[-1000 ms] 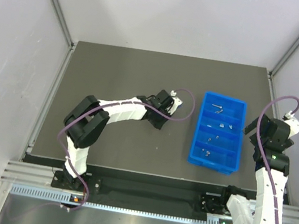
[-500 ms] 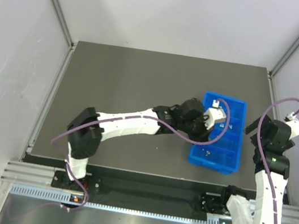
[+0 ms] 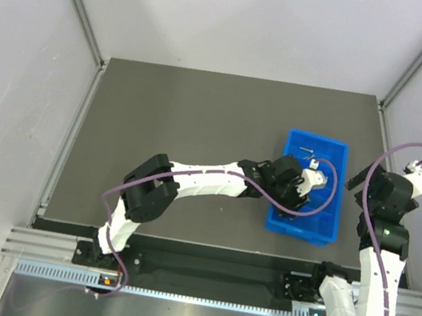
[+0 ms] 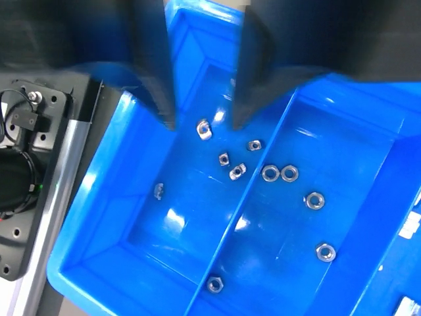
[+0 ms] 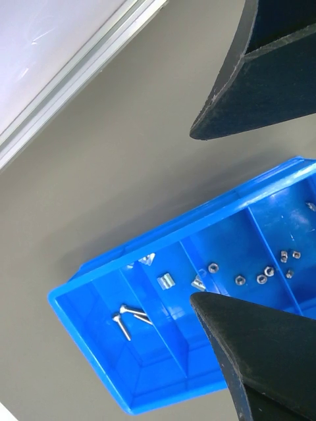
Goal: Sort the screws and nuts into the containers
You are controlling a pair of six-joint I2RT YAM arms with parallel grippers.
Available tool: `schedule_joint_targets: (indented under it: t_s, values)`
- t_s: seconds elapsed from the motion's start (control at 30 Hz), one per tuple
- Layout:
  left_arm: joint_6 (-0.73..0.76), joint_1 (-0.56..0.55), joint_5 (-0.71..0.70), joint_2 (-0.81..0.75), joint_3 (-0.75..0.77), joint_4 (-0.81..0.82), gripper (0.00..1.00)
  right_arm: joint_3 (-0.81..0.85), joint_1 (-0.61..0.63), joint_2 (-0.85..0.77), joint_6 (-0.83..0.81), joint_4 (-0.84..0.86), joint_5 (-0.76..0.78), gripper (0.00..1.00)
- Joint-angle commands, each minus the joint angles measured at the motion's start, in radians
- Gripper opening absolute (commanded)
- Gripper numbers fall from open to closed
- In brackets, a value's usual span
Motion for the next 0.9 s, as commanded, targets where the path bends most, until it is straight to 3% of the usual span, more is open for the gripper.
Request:
schedule_joint_targets:
  t_s: [0.0, 0.03, 0.07, 0.27, 0.4, 0.47, 0.57, 0.7, 0.8, 0.87]
  values:
    - [0.002, -0.007, -0.034, -0.069, 0.025, 0.014, 0.48, 0.017, -0.001, -0.01, -0.013, 0.032, -0.012, 1.0]
    - [0.001, -0.007, -0.045, -0.081, 0.023, 0.017, 0.61, 0.02, -0.001, -0.008, -0.014, 0.034, -0.025, 1.0]
    - [-0.015, -0.007, -0.063, -0.093, 0.022, 0.018, 0.64, 0.024, -0.002, -0.007, -0.017, 0.036, -0.036, 1.0]
    - [-0.186, 0.051, -0.302, -0.282, -0.021, 0.044, 0.77, 0.07, -0.002, -0.007, -0.045, 0.071, -0.109, 1.0]
    - [-0.361, 0.234, -0.251, -0.435, -0.121, 0.047, 0.78, 0.116, -0.002, -0.002, -0.042, 0.132, -0.201, 1.0]
    - [-0.427, 0.376, -0.223, -0.53, -0.203, 0.04, 0.78, 0.135, -0.001, 0.0, -0.042, 0.206, -0.261, 1.0]
    - [-0.469, 0.545, -0.302, -0.65, -0.289, -0.018, 0.78, 0.15, -0.002, 0.015, -0.057, 0.325, -0.449, 1.0]
    - [-0.535, 0.824, -0.284, -0.82, -0.42, -0.089, 0.78, 0.213, 0.01, 0.071, -0.066, 0.399, -0.655, 1.0]
    - [-0.556, 0.944, -0.308, -0.975, -0.574, -0.113, 0.78, 0.228, 0.019, 0.076, -0.065, 0.402, -0.684, 1.0]
    - [-0.564, 0.966, -0.368, -1.082, -0.621, -0.144, 0.79, 0.195, 0.021, 0.046, -0.053, 0.404, -0.684, 1.0]
